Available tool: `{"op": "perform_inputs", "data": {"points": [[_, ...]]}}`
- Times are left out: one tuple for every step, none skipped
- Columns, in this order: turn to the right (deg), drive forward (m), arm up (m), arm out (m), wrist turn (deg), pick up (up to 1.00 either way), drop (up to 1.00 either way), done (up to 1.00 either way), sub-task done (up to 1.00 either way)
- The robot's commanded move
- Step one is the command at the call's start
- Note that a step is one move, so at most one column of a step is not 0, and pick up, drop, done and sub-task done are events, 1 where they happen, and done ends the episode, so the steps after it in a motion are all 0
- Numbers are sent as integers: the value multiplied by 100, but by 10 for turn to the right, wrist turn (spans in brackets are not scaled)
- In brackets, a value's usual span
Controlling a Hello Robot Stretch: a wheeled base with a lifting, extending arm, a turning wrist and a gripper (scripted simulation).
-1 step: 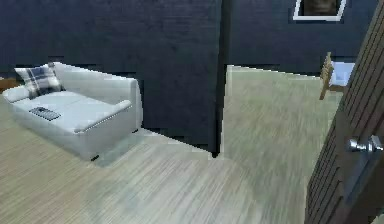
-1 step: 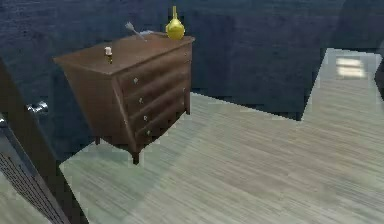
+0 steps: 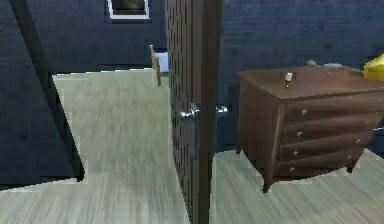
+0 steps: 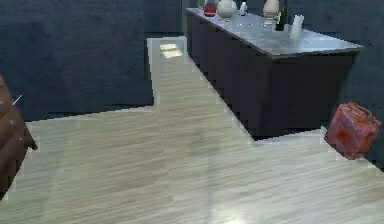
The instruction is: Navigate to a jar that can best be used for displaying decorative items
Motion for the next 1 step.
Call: {"op": "perform_inputs", "data": {"points": [[450, 0, 0, 0, 0, 0, 0, 0, 0]]}}
